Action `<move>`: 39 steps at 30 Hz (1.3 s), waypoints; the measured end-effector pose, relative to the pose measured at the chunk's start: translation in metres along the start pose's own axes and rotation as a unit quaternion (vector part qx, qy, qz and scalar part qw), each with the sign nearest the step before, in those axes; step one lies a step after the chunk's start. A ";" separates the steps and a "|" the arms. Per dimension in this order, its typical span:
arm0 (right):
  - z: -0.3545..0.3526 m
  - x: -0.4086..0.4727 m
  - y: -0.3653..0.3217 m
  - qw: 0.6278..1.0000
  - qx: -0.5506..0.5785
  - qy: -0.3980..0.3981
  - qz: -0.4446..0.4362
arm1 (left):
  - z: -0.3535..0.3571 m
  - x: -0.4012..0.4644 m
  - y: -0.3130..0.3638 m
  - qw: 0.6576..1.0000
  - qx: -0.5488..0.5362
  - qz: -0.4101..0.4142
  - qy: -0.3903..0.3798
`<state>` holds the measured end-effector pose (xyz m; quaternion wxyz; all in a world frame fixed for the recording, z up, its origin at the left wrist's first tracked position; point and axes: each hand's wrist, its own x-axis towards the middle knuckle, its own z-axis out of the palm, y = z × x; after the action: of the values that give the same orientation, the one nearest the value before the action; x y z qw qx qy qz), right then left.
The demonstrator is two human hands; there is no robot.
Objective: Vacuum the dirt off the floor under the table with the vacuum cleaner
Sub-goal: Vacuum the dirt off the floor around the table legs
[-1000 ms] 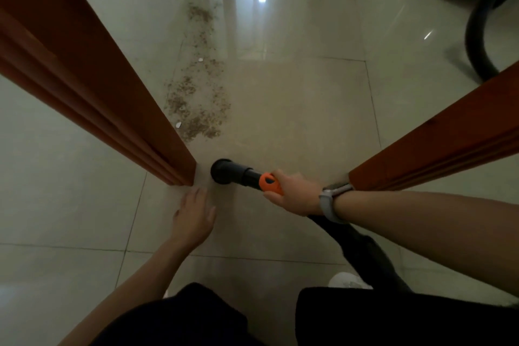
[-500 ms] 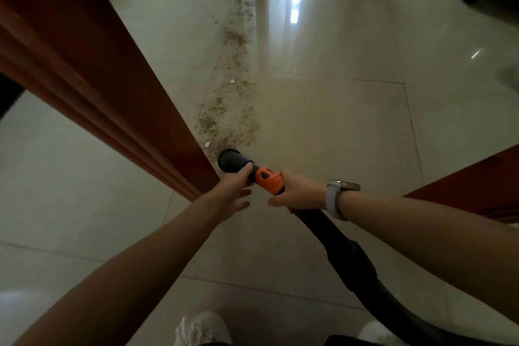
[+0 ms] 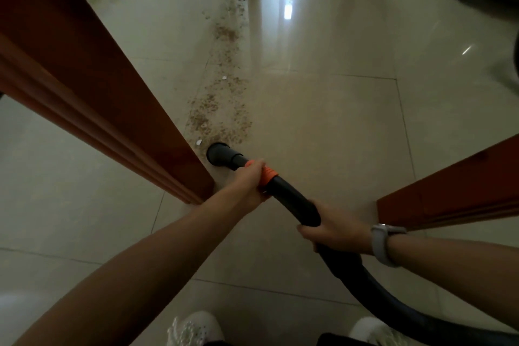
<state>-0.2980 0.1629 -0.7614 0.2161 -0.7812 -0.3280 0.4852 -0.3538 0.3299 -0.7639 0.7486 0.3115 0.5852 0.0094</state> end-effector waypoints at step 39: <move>-0.052 0.001 -0.026 0.990 -0.128 0.061 -0.002 | 0.042 -0.006 -0.009 0.989 -0.064 0.123 0.052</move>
<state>-0.2586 0.1806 -0.7221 0.1349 -0.8302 -0.3751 0.3897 -0.3221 0.3017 -0.7579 0.7289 0.3319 0.5784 0.1549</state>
